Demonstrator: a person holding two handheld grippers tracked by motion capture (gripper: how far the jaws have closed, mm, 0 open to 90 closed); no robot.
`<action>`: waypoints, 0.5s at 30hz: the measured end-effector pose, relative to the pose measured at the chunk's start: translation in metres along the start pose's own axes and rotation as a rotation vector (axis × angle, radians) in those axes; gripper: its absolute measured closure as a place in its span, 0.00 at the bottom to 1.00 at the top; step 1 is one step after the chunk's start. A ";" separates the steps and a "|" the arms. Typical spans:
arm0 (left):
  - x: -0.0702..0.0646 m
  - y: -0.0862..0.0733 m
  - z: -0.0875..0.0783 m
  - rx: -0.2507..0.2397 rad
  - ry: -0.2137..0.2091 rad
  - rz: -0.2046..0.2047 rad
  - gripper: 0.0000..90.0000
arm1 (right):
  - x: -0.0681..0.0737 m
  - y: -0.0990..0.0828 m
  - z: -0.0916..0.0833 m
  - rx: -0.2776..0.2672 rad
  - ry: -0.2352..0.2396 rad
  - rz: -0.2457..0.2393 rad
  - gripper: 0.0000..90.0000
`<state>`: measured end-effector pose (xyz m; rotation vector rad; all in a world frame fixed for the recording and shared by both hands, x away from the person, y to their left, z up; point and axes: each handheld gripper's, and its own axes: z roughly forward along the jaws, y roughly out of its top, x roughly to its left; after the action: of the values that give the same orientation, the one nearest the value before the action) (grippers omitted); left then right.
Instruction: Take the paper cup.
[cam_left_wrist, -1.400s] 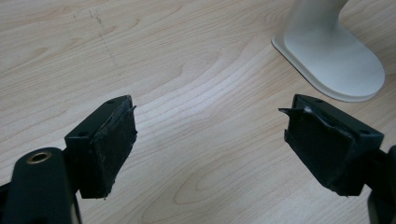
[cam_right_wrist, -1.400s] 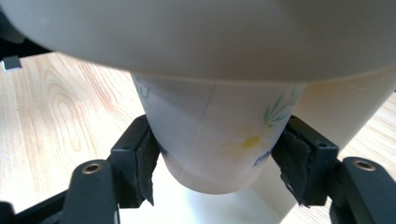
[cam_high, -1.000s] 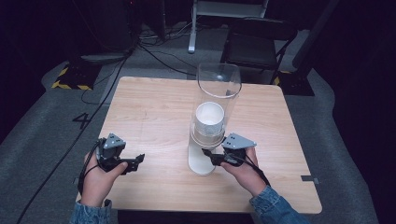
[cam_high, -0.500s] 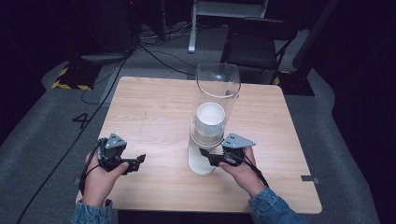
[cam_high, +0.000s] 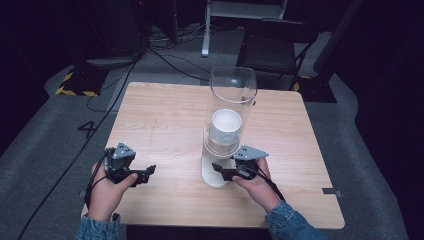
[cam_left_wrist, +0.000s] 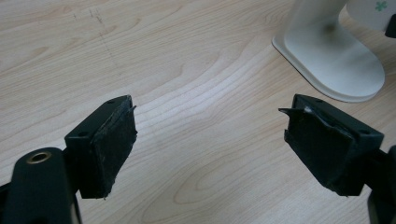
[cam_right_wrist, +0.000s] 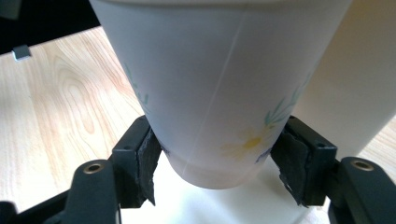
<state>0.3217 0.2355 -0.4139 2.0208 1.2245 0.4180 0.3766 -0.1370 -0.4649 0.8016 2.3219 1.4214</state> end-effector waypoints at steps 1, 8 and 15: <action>0.000 0.000 0.000 0.000 0.000 0.000 0.18 | 0.000 0.000 0.000 0.000 0.000 0.000 0.40; 0.000 0.001 0.001 0.001 -0.003 0.002 0.18 | 0.001 -0.007 0.001 0.012 0.003 0.004 0.40; 0.000 0.003 0.002 -0.001 -0.008 0.003 0.18 | 0.002 -0.015 0.004 0.036 0.011 0.009 0.40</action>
<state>0.3249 0.2335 -0.4134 2.0217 1.2171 0.4116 0.3725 -0.1382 -0.4794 0.8178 2.3613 1.3947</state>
